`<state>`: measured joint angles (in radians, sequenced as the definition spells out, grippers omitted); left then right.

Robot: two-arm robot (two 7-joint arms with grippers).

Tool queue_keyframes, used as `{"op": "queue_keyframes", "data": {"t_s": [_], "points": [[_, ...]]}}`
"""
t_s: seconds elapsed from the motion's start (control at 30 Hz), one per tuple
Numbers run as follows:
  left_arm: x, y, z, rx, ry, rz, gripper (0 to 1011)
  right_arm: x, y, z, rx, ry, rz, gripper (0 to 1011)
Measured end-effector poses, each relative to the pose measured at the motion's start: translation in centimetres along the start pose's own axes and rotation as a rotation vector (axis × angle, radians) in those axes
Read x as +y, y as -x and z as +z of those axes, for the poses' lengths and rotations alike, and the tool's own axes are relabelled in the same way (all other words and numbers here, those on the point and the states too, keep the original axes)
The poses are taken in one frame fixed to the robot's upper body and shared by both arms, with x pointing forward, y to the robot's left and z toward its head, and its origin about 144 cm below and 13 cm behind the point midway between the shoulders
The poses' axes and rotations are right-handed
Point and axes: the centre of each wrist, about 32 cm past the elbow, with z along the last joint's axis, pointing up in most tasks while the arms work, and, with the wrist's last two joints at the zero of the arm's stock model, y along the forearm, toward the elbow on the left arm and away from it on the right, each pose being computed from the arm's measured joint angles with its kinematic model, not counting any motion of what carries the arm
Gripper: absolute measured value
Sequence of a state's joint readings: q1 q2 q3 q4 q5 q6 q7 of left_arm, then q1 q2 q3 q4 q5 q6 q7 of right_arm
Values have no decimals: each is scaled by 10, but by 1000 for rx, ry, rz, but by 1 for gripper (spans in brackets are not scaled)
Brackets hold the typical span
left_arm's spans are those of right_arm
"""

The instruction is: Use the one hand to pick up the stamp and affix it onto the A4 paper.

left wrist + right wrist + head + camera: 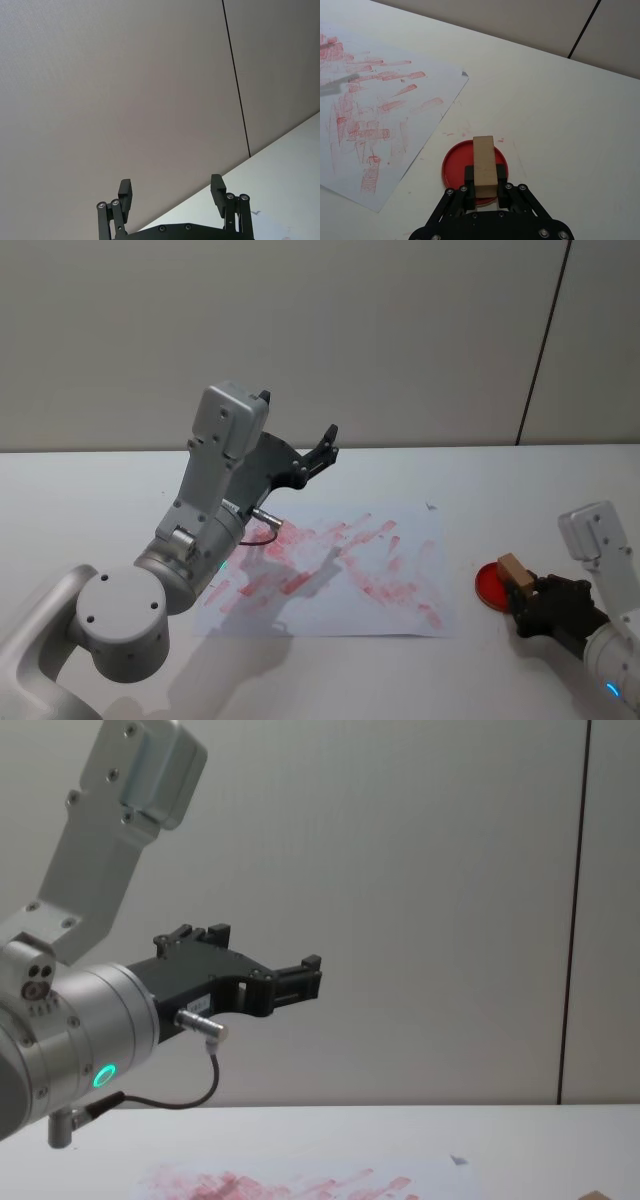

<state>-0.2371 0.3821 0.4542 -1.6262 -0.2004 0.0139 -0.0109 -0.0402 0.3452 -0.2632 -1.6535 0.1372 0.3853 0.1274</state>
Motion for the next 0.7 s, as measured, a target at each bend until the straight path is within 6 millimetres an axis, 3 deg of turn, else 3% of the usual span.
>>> {"op": "queue_keyframes", "data": {"t_s": [0.33,0.7], "points": [[0,0,0,0,0,0,1001,1,1,3,0,-27,10,218],[0,0,0,0,0,0,1002,8,12,29,19,-171,99,217]]}}
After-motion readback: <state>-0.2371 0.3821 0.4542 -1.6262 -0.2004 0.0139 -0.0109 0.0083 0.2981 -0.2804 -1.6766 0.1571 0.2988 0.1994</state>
